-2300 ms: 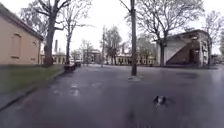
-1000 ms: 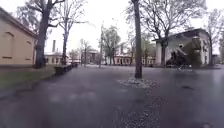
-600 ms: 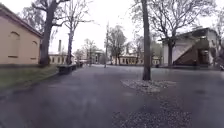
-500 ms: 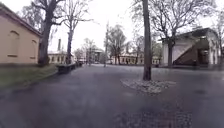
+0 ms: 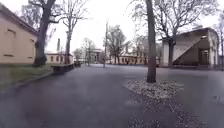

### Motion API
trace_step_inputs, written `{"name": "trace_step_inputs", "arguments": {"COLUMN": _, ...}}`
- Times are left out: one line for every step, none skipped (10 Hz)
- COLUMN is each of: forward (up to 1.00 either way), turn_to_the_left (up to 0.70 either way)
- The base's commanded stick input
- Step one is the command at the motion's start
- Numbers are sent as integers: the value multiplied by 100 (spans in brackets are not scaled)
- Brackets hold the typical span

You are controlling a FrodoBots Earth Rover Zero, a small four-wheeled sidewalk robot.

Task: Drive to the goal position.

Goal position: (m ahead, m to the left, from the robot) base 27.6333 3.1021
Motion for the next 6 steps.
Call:
{"name": "trace_step_inputs", "arguments": {"forward": 85, "turn_to_the_left": 0}}
{"name": "trace_step_inputs", "arguments": {"forward": 85, "turn_to_the_left": 0}}
{"name": "trace_step_inputs", "arguments": {"forward": 85, "turn_to_the_left": 0}}
{"name": "trace_step_inputs", "arguments": {"forward": 85, "turn_to_the_left": 0}}
{"name": "trace_step_inputs", "arguments": {"forward": 85, "turn_to_the_left": 0}}
{"name": "trace_step_inputs", "arguments": {"forward": 85, "turn_to_the_left": 0}}
